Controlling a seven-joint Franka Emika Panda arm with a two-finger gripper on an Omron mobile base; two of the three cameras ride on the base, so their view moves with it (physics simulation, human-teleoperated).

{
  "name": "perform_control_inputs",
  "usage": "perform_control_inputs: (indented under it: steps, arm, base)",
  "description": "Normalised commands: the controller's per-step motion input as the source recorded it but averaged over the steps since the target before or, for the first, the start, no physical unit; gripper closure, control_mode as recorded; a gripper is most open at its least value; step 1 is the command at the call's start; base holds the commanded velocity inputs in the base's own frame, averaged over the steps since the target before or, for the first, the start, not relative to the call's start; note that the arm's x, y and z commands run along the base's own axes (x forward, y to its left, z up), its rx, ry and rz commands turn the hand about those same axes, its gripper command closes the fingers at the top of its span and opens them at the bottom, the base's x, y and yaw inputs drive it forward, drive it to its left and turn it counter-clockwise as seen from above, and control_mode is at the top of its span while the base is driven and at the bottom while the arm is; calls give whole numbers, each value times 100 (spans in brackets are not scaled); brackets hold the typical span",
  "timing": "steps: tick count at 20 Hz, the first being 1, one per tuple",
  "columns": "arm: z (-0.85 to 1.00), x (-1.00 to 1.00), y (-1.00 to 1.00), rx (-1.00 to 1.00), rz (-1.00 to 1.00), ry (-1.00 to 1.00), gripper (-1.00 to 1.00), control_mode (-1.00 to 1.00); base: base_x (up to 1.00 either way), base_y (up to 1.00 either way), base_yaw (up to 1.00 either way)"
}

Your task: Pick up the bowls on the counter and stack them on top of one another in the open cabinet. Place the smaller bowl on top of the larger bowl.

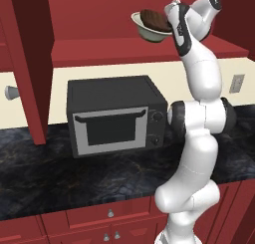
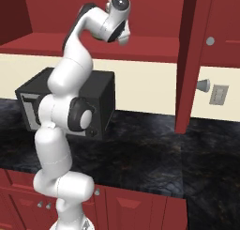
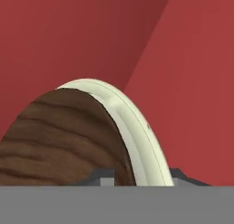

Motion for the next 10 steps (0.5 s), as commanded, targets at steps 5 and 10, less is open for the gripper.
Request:
perform_control_inputs:
  steps: [5,10]
  arm:
    - [0,27,3,0,0,4,100,-100]
    - [8,8,11,0,0,4,-100,-100]
  base:
    - [0,0,0]
    - [0,0,0]
